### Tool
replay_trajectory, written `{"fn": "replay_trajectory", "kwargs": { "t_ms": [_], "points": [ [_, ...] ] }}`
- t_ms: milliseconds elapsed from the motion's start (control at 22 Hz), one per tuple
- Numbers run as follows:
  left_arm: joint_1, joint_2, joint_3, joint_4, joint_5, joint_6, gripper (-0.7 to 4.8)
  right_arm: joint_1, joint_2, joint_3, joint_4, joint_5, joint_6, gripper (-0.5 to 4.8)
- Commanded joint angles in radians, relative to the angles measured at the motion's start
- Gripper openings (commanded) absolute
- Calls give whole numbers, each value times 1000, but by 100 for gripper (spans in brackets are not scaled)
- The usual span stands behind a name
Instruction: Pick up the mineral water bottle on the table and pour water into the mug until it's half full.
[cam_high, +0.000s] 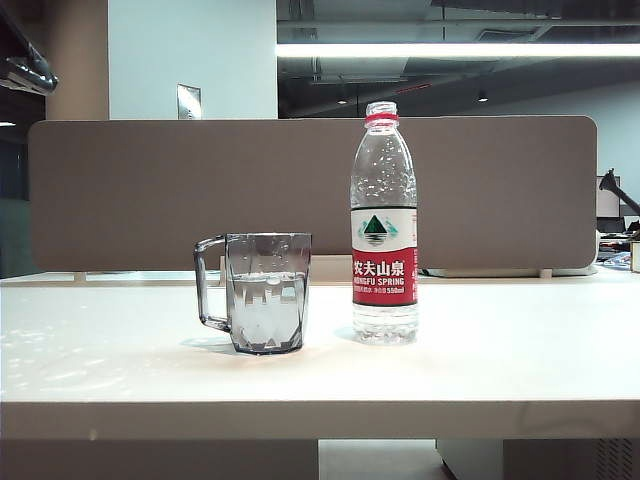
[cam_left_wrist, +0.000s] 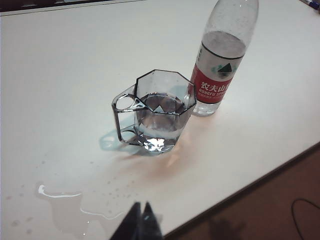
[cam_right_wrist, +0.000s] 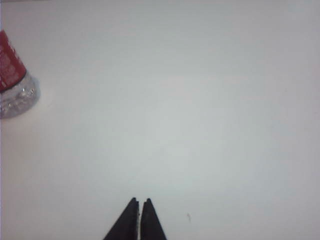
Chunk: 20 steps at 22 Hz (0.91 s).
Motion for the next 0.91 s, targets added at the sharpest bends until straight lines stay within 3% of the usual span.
{"fn": "replay_trajectory", "kwargs": {
  "t_ms": [45,909],
  "points": [
    [0,-2,3,13,0,0,-5,0,-53,-7,12,5,0,30],
    [4,-44,-1,-19,-17,5,-5,1,-108,-7,13,5,-2,31]
  ]
}}
